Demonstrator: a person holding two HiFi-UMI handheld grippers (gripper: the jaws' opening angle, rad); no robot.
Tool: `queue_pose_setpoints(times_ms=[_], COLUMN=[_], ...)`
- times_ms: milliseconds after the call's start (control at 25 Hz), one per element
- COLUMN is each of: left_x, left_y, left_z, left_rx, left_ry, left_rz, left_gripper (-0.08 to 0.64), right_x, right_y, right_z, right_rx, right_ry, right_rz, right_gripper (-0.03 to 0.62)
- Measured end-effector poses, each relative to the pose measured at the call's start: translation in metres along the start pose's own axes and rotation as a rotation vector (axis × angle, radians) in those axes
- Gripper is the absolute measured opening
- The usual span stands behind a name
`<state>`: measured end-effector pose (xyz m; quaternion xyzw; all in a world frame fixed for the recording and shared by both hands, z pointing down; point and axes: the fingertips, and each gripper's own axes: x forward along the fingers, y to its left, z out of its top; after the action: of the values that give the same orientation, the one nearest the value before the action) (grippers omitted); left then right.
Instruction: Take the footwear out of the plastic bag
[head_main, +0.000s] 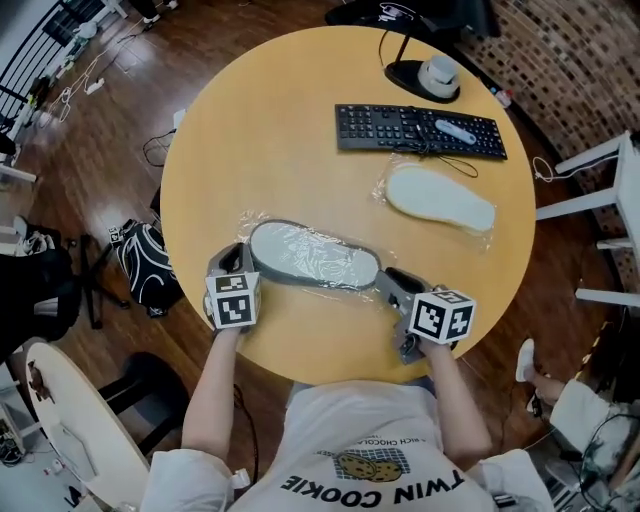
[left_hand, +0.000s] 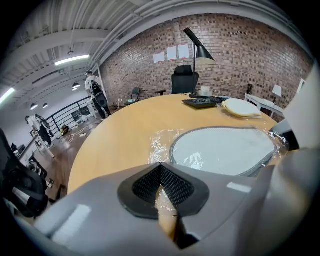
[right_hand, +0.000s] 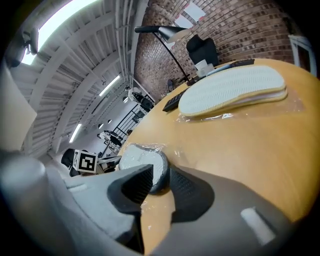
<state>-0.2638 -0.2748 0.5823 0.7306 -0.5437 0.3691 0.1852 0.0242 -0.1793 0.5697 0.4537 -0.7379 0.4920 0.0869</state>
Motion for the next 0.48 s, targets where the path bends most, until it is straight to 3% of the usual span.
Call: queue_pose_setpoints(times_ms=[280, 480], left_x=[0.004, 0.006], left_y=[-0.002, -0.003], left_z=[0.001, 0.002], left_rx=[-0.012, -0.023], left_ry=[0.007, 0.008], left_rz=[-0.011, -0.026], left_gripper=[0.005, 0.006], right_x=[0.004, 0.01], right_y=[0.006, 0.007], right_z=[-0.015, -0.022], right_rx=[0.071, 0.101], right_ry=[0.089, 0.149], right_rz=[0.082, 0.086], right_gripper=[0.146, 0.163])
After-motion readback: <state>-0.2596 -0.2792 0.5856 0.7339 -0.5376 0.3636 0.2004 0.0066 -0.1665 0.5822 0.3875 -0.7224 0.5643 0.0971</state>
